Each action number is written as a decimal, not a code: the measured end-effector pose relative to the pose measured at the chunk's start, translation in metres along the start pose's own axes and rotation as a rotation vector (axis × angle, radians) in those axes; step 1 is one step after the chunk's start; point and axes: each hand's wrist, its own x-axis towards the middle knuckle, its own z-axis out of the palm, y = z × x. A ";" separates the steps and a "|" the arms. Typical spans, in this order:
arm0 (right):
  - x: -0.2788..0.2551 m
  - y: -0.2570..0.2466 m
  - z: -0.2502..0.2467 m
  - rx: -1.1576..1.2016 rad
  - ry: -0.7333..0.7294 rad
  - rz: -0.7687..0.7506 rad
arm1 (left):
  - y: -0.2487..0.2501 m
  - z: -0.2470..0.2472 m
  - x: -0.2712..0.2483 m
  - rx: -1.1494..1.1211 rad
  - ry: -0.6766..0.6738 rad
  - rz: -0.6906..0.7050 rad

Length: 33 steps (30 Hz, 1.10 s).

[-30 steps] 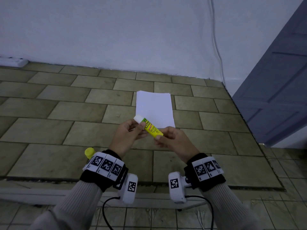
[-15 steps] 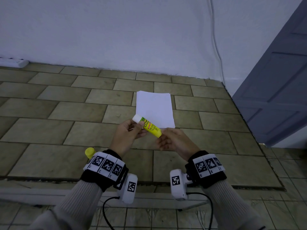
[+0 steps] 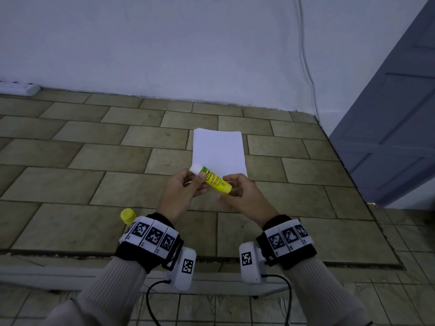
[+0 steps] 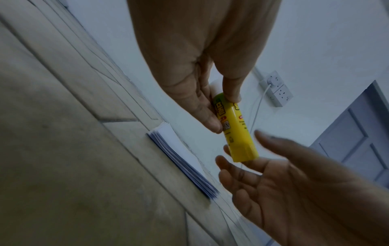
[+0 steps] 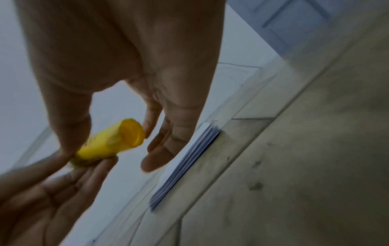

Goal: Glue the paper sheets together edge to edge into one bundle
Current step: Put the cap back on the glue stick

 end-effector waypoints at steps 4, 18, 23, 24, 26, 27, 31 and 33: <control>0.000 -0.005 -0.004 0.293 -0.067 0.167 | 0.001 -0.002 0.002 -0.003 0.009 0.005; 0.000 0.006 0.003 -0.044 0.120 -0.151 | -0.003 0.001 -0.001 -0.026 0.005 -0.004; 0.000 -0.002 -0.003 0.295 -0.045 0.170 | -0.001 -0.003 0.000 -0.015 0.010 -0.002; 0.001 -0.002 -0.005 0.311 -0.063 0.186 | -0.002 -0.003 0.000 -0.008 0.009 0.000; 0.000 0.000 -0.008 0.324 -0.083 0.171 | -0.002 -0.003 -0.001 -0.002 0.009 0.002; 0.000 0.003 -0.008 0.335 -0.083 0.157 | -0.002 -0.003 -0.001 -0.004 0.009 0.002; -0.002 0.007 -0.005 0.318 -0.008 0.022 | -0.003 -0.003 -0.002 -0.020 0.004 -0.010; -0.002 0.008 -0.002 0.214 0.049 -0.052 | -0.004 -0.002 -0.003 -0.019 0.000 -0.019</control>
